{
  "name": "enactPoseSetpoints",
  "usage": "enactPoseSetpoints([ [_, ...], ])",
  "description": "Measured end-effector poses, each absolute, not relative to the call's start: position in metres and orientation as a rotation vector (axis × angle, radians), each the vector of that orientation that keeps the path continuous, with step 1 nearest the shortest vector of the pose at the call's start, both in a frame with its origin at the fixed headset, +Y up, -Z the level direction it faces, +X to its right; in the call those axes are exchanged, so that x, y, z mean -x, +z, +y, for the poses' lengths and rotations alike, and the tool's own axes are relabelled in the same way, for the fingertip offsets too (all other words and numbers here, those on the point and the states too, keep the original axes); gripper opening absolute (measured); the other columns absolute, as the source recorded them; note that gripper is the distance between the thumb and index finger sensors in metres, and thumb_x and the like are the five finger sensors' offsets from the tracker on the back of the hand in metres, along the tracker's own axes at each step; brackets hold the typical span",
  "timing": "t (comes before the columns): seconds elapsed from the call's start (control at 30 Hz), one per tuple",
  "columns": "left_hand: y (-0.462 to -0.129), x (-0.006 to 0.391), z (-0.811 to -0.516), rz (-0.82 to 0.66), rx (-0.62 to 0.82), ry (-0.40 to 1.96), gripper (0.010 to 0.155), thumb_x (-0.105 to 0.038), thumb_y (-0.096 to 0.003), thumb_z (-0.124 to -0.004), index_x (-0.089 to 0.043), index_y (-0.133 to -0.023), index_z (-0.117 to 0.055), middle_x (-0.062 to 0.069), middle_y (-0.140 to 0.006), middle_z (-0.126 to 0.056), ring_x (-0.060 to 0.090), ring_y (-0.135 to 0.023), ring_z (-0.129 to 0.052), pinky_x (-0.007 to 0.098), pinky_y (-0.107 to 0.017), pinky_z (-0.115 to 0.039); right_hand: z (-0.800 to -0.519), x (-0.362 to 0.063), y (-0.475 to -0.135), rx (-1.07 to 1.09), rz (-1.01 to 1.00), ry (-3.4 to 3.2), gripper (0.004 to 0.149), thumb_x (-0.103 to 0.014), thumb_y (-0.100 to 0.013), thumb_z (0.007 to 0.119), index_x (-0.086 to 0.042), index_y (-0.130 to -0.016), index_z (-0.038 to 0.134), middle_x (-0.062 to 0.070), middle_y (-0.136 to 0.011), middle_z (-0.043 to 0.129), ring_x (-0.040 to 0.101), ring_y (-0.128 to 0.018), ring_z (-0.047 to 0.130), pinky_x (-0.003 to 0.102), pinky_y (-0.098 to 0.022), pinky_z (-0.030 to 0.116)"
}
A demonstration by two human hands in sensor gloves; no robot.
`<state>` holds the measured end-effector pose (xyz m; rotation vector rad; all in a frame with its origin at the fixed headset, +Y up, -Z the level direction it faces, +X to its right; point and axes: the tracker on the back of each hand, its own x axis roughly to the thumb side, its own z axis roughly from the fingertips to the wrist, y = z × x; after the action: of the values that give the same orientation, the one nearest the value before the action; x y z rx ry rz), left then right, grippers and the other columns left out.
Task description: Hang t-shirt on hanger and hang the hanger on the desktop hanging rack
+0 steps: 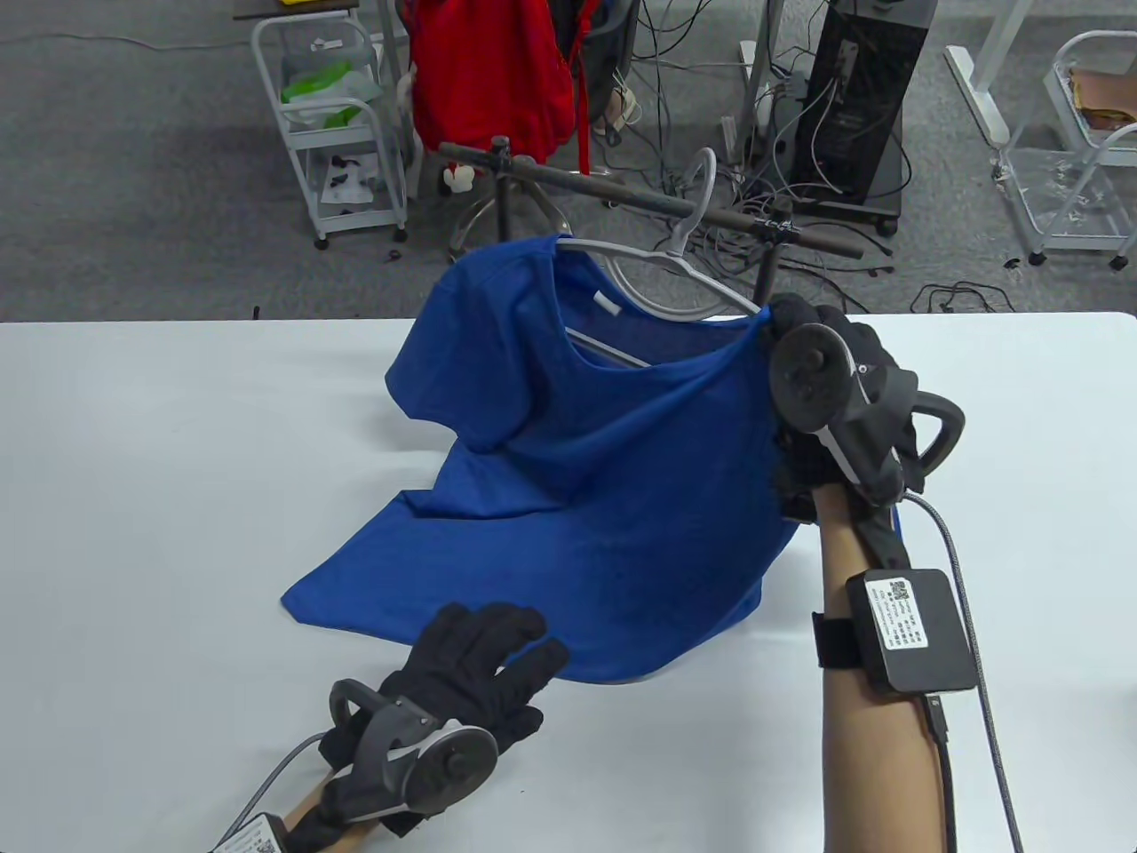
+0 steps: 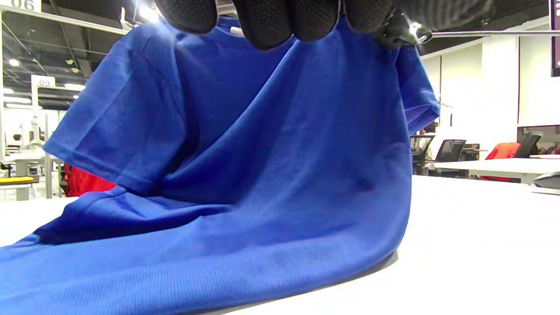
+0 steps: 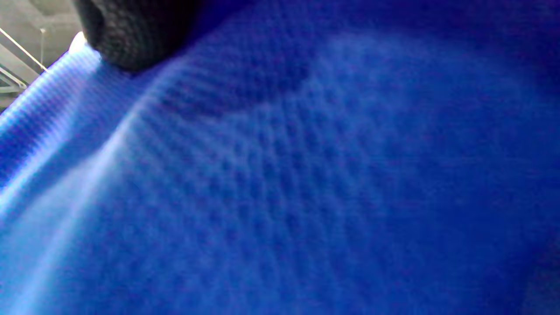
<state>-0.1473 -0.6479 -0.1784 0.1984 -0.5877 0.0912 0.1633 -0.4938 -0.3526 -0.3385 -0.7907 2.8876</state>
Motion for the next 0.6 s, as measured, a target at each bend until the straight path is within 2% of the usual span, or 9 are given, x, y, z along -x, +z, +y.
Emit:
enactPoseSetpoints([
  [0.23, -0.180, 0.147, -0.648, -0.582, -0.190, 0.090, 0.070, -0.063, -0.0424, -0.064, -0.058, -0.108, -0.042, -0.017, -0.125, -0.046, 0.014, -0.117, -0.058, 0.054, -0.089, -0.052, -0.513, -0.162, -0.361, 0.328, -0.790, 2.973, 0.046, -0.045, -0.044, 0.072, -0.034, -0.089, 0.079, -0.008, -0.075, 0.093, 0.016, -0.061, 0.097, 0.049, -0.067, 0.080],
  [0.33, -0.180, 0.148, -0.648, -0.577, -0.188, 0.088, 0.070, -0.063, -0.0425, -0.064, -0.058, -0.108, -0.042, -0.017, -0.125, -0.046, 0.014, -0.116, -0.058, 0.054, -0.089, -0.052, -0.513, -0.163, -0.361, 0.356, -0.713, 3.033, 0.054, -0.049, -0.047, 0.069, -0.033, -0.099, 0.068, -0.006, -0.091, 0.085, 0.020, -0.078, 0.093, 0.053, -0.071, 0.076],
  [0.4, -0.181, 0.149, -0.648, -0.572, -0.186, 0.095, 0.070, -0.063, -0.0423, -0.064, -0.058, -0.108, -0.042, -0.017, -0.125, -0.046, 0.014, -0.116, -0.058, 0.054, -0.089, -0.052, -0.510, -0.166, -0.354, 0.347, -0.733, 3.014, 0.059, -0.050, -0.047, 0.069, -0.033, -0.102, 0.063, -0.003, -0.102, 0.077, 0.024, -0.090, 0.085, 0.056, -0.074, 0.070],
  [0.47, -0.182, 0.150, -0.648, -0.568, -0.182, 0.100, 0.070, -0.063, -0.0425, -0.064, -0.057, -0.108, -0.042, -0.016, -0.125, -0.046, 0.014, -0.116, -0.058, 0.054, -0.089, -0.052, -0.507, -0.167, -0.346, 0.327, -0.778, 2.996, 0.061, -0.051, -0.047, 0.068, -0.032, -0.104, 0.060, -0.001, -0.108, 0.071, 0.026, -0.096, 0.079, 0.057, -0.075, 0.067],
  [0.6, -0.185, 0.150, -0.650, -0.559, -0.173, 0.095, 0.070, -0.063, -0.0424, -0.064, -0.057, -0.108, -0.042, -0.017, -0.125, -0.046, 0.014, -0.116, -0.058, 0.054, -0.089, -0.052, -0.504, -0.165, -0.319, 0.257, -0.868, 2.985, 0.063, -0.053, -0.047, 0.068, -0.032, -0.106, 0.057, 0.001, -0.112, 0.064, 0.028, -0.101, 0.074, 0.058, -0.076, 0.065],
])
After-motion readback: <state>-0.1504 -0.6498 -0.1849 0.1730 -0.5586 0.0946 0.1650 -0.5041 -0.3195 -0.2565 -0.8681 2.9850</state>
